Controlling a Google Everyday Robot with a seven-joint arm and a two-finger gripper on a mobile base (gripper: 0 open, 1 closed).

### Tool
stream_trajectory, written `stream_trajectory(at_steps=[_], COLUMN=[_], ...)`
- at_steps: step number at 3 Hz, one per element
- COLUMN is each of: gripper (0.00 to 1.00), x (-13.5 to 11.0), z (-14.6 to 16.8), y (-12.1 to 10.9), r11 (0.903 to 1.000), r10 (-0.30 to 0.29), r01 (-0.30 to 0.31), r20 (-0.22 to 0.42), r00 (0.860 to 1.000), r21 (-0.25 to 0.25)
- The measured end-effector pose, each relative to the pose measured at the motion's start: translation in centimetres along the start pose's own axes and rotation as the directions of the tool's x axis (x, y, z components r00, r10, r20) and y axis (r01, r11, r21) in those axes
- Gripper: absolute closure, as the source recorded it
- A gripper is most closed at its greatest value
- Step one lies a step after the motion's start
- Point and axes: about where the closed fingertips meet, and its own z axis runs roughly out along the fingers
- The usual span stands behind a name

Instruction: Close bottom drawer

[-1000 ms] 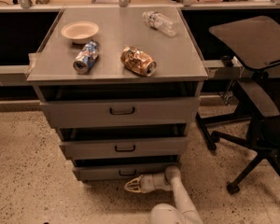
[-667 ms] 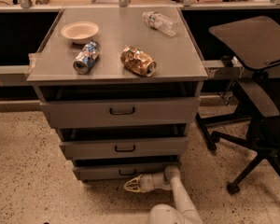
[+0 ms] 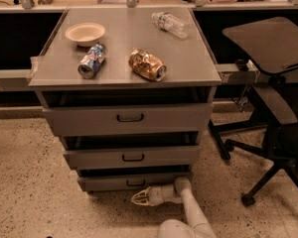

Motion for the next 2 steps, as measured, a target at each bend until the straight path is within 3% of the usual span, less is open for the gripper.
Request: stream_trajectory(at_steps=[2], gripper=[1.0], x=[3.5], z=[-3.6], y=[1.7], r11=[0.9974], r10=[0.065], r01=[-0.06], r20=[-0.125], r00=[0.99], r21=[0.039])
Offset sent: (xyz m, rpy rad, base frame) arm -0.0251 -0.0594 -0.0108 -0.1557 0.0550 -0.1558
